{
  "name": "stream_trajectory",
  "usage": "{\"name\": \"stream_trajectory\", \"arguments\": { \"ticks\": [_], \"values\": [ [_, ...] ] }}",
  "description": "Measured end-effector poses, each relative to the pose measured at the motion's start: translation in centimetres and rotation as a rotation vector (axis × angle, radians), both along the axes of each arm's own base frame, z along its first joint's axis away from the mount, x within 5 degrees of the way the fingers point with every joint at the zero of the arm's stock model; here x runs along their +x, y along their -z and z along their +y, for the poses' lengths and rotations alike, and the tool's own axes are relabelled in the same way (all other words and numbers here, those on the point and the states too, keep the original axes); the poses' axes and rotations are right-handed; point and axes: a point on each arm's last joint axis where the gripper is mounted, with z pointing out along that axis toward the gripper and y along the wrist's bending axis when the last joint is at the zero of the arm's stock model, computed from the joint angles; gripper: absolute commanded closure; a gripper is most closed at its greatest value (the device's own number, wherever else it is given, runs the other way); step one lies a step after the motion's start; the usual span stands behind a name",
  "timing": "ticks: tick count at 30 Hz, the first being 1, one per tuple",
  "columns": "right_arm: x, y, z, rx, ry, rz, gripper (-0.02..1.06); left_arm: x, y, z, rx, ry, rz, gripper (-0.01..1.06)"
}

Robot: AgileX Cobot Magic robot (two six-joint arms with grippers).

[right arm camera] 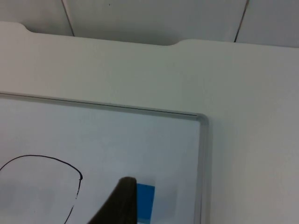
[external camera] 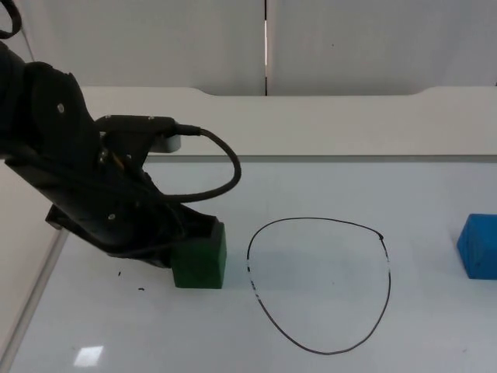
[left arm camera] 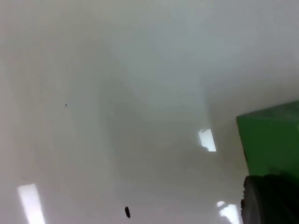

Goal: Push the two cubes into the marked area.

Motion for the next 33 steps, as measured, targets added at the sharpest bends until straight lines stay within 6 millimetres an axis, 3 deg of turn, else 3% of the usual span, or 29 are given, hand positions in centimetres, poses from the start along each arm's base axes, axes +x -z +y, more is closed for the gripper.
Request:
{"name": "stream_trajectory", "arguments": {
  "ticks": [15, 33],
  "values": [
    [0.0, 0.0, 0.0, 0.000, 0.000, 0.006, 0.02, -0.6, 0.0, -1.2, -0.009, 0.029, 0.002, 1.05],
    [-0.1, 0.1, 0.0, 0.000, -0.001, 0.012, 0.02, -0.3, -0.1, -1.3, -0.019, 0.016, -0.030, 1.05]
  ]
}}
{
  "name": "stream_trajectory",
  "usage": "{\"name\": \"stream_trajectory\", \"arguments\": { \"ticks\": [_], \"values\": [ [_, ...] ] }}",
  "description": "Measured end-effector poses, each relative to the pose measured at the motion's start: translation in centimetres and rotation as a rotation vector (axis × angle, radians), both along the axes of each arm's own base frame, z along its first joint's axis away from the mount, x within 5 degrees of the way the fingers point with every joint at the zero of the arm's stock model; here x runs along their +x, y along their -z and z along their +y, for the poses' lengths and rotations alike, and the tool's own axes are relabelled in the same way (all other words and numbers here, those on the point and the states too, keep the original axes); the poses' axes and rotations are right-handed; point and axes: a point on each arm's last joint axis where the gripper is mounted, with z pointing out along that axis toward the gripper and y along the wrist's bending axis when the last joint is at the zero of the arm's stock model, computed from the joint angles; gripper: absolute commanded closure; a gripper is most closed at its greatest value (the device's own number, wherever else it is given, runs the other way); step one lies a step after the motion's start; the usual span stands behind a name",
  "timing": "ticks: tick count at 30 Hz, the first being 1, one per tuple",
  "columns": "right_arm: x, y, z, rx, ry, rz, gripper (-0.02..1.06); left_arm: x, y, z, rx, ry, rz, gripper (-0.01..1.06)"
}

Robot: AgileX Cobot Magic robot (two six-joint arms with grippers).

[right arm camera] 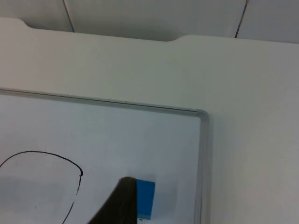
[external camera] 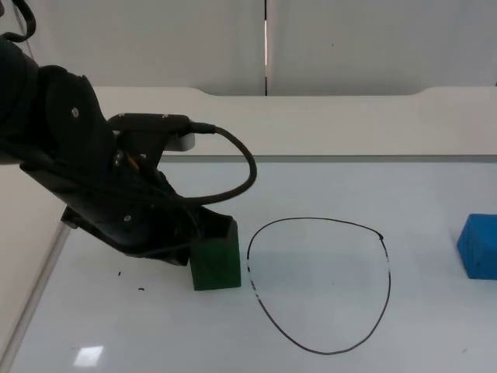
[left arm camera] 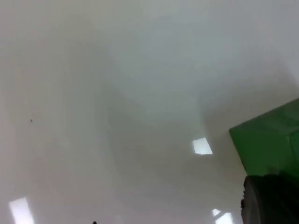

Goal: Push the two cubes into the marked area.

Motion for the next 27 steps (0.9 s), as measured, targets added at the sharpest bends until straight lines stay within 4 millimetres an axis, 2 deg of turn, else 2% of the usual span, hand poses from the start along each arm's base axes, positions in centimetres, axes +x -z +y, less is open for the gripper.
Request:
{"name": "stream_trajectory", "arguments": {
  "ticks": [27],
  "values": [
    [0.0, 0.0, 0.0, 0.000, 0.000, 0.004, 0.02, -0.7, -0.2, -1.9, 0.000, 0.085, -0.050, 1.05]
  ]
}}
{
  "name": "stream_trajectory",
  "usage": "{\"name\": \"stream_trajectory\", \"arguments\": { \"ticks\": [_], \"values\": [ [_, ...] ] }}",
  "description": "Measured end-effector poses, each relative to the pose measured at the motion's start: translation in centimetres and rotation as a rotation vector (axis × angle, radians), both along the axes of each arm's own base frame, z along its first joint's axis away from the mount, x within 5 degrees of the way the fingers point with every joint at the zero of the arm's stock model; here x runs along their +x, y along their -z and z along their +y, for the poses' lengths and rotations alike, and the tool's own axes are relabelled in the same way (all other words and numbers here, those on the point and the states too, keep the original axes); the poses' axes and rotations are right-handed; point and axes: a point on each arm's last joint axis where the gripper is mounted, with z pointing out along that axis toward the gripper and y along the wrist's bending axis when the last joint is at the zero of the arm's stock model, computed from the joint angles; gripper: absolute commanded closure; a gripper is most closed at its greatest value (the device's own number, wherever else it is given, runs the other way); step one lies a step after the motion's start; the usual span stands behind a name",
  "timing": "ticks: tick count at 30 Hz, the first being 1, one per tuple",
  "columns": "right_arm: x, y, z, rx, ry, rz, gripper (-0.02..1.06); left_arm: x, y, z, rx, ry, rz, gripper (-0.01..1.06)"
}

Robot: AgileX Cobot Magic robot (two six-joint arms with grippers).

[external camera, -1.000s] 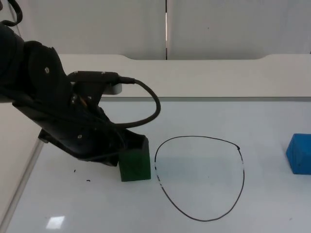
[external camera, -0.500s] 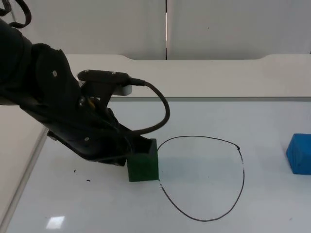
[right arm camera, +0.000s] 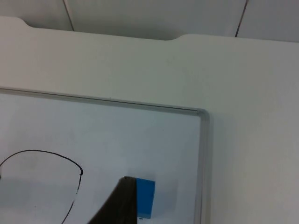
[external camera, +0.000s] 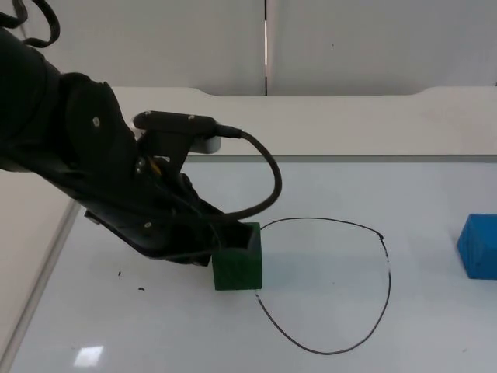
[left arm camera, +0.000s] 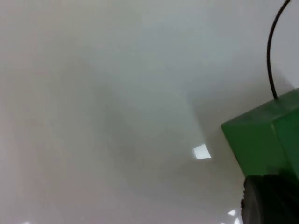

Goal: Push the two cubes into the marked area.

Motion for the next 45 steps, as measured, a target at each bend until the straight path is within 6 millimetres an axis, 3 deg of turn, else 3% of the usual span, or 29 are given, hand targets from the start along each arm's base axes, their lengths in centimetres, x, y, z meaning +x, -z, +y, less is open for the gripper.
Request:
{"name": "stream_trajectory", "arguments": {
  "ticks": [13, 45],
  "values": [
    [0.0, 0.1, 0.0, 0.000, 0.000, 0.008, 0.02, -0.6, -0.1, -1.2, -0.009, 0.035, -0.019, 1.05],
    [0.0, 0.1, 0.0, 0.000, 0.000, 0.008, 0.02, -0.6, -0.3, -1.8, -0.026, 0.037, -0.063, 1.05]
  ]
}}
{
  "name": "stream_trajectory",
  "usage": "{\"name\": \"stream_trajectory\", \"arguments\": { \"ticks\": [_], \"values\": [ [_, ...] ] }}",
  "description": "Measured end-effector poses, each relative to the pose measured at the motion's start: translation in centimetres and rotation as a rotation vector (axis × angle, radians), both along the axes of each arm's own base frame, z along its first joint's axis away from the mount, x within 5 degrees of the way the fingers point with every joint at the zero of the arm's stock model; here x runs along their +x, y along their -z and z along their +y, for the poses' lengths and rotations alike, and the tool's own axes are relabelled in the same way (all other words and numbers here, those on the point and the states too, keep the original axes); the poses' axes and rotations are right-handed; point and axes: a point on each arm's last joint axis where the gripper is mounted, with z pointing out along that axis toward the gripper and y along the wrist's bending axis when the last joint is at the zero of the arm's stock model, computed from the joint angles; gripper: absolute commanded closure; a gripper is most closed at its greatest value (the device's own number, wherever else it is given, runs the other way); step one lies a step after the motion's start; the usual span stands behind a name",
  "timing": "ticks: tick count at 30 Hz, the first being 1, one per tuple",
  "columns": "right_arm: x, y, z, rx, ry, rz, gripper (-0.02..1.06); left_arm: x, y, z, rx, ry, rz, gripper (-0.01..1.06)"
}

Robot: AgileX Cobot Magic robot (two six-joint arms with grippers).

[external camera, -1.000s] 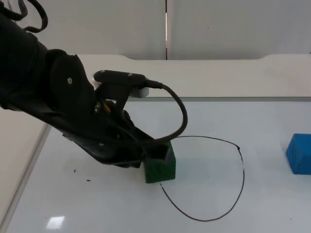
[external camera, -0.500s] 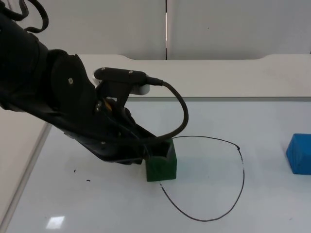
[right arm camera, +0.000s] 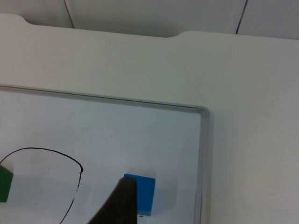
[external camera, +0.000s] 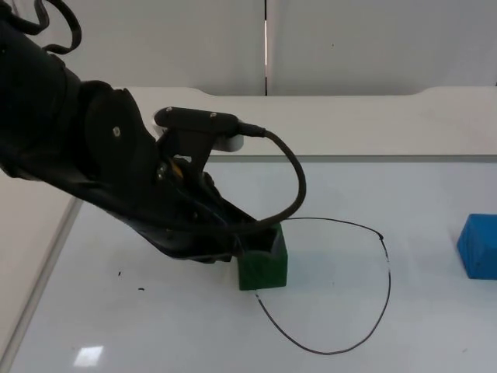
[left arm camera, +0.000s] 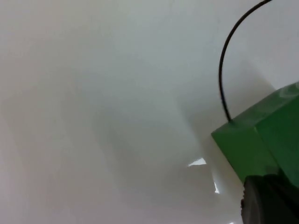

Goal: Push the two cubes into the marked area.

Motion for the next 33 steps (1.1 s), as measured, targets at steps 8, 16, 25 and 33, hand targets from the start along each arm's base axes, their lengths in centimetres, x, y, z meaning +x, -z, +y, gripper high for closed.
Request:
{"name": "stream_trajectory", "arguments": {
  "ticks": [8, 16, 25, 33],
  "values": [
    [0.0, 0.0, 0.0, 0.000, 0.000, 0.000, 0.02, 0.0, -0.1, -0.3, -0.005, 0.005, -0.016, 1.05],
    [0.0, 0.0, 0.0, 0.000, 0.000, 0.002, 0.02, -0.7, -0.2, -1.3, -0.011, 0.040, -0.034, 1.05],
    [0.0, 0.0, 0.0, 0.000, 0.000, 0.003, 0.02, -0.6, -0.2, -1.4, -0.017, 0.038, -0.050, 1.05],
    [0.0, 0.0, 0.0, -0.002, 0.000, 0.004, 0.02, -0.4, 0.0, -1.6, -0.022, 0.033, -0.078, 1.05]
  ]
}}
